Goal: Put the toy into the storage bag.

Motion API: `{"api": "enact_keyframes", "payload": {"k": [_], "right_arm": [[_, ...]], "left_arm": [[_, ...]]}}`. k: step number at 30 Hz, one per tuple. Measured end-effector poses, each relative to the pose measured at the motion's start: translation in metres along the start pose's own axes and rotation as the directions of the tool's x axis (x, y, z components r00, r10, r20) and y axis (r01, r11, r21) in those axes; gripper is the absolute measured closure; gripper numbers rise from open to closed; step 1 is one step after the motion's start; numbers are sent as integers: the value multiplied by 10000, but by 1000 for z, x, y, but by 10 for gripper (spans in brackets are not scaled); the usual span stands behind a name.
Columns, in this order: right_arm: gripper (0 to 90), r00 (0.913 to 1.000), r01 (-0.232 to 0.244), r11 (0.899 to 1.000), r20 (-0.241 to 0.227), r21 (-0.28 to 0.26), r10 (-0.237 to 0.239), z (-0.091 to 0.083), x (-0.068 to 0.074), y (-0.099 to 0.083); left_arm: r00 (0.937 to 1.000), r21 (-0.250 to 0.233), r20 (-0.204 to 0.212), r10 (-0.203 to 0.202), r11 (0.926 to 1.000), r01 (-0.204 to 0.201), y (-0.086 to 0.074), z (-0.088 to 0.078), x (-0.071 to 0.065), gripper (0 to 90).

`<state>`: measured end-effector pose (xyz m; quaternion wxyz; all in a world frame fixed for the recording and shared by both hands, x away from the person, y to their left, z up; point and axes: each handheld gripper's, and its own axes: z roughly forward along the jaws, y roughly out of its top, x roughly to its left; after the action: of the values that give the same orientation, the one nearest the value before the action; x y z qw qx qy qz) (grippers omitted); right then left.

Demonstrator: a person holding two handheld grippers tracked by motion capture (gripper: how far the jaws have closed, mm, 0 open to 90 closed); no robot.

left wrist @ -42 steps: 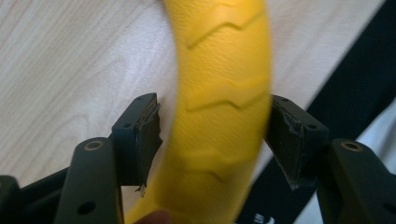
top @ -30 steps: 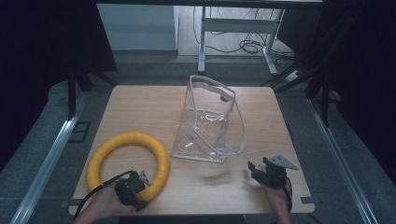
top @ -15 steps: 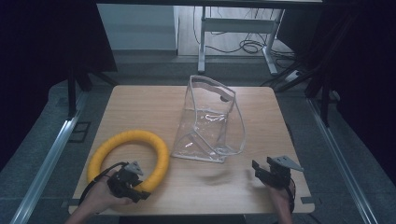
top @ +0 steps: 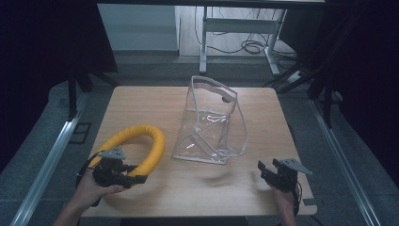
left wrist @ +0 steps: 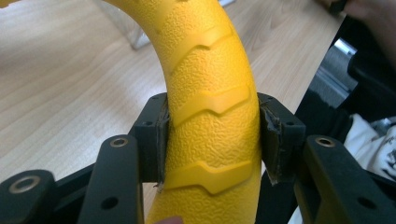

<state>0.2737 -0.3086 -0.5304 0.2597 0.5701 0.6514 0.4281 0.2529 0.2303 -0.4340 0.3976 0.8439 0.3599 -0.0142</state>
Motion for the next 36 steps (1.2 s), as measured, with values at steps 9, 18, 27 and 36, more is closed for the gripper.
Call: {"api": "enact_keyframes", "payload": {"k": [9,18,27,36], "right_arm": [[335,9998,-170,9998,42,-67,170,-2,-2,0],[337,9993,-363,9993,75,-79,363,-2,-4,0],[341,9985,-527,9985,158,-173,530,-3,-7,0],[344,9976,-630,9975,273,-311,639,-4,-8,0]], "left_arm": [[9984,-538,327,-472,9974,489,7,-12,9,506],[9938,-1242,720,-852,9878,937,11,-30,20,507],[9868,-2478,999,-1274,9573,1487,14,-50,30,509],[9696,-3696,1820,-1635,9024,2216,23,-60,31,509]]}}
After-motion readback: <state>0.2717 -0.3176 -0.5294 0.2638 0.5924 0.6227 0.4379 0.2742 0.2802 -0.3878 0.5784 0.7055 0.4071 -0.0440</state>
